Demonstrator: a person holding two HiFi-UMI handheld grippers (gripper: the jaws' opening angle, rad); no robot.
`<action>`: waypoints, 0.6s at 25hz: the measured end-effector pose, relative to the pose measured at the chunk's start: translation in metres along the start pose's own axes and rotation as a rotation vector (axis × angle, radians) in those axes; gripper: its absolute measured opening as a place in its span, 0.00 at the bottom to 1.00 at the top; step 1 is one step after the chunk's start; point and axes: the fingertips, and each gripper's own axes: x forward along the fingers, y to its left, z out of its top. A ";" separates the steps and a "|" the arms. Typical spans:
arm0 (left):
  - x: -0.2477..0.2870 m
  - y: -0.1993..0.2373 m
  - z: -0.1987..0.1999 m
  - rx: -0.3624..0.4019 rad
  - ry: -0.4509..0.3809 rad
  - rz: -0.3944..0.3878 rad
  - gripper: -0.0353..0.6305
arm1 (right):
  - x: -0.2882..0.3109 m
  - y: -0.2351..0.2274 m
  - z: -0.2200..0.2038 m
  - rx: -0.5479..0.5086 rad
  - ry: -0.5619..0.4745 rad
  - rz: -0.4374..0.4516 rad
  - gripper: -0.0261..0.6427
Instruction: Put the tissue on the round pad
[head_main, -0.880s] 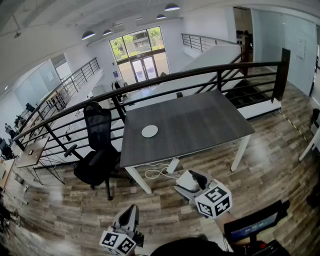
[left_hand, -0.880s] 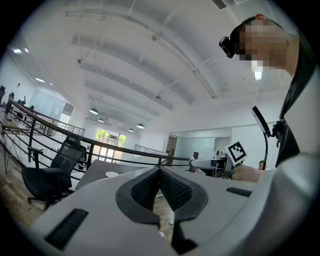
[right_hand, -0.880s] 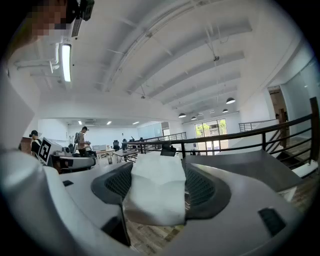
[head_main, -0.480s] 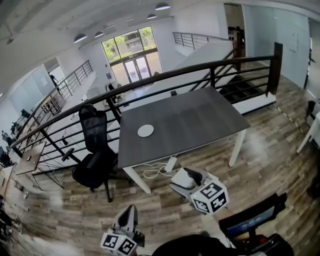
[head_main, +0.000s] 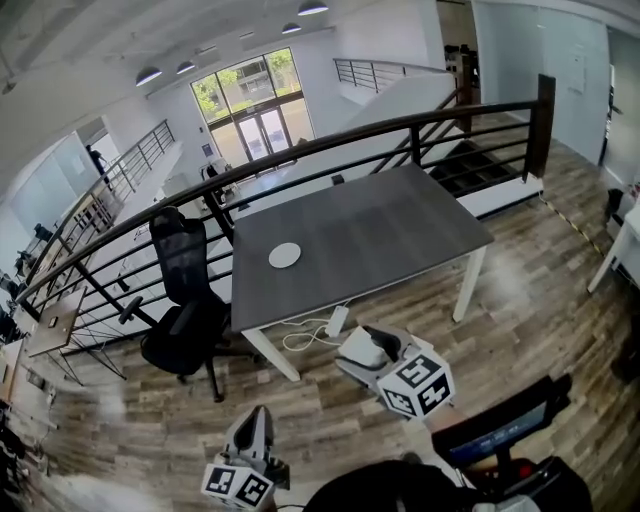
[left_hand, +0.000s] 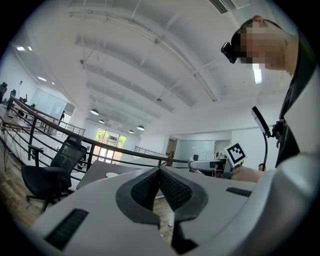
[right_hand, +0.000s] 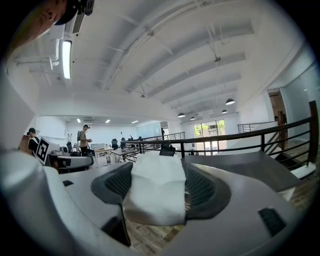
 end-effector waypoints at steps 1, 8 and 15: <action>0.001 0.000 -0.001 -0.001 0.000 -0.001 0.06 | 0.000 -0.002 0.000 0.007 -0.003 -0.004 0.54; -0.007 0.012 -0.004 -0.015 0.004 -0.013 0.06 | 0.007 0.009 -0.005 0.027 0.001 -0.016 0.54; -0.008 0.022 -0.002 -0.012 0.002 -0.032 0.06 | 0.012 0.019 0.000 0.019 -0.013 -0.022 0.54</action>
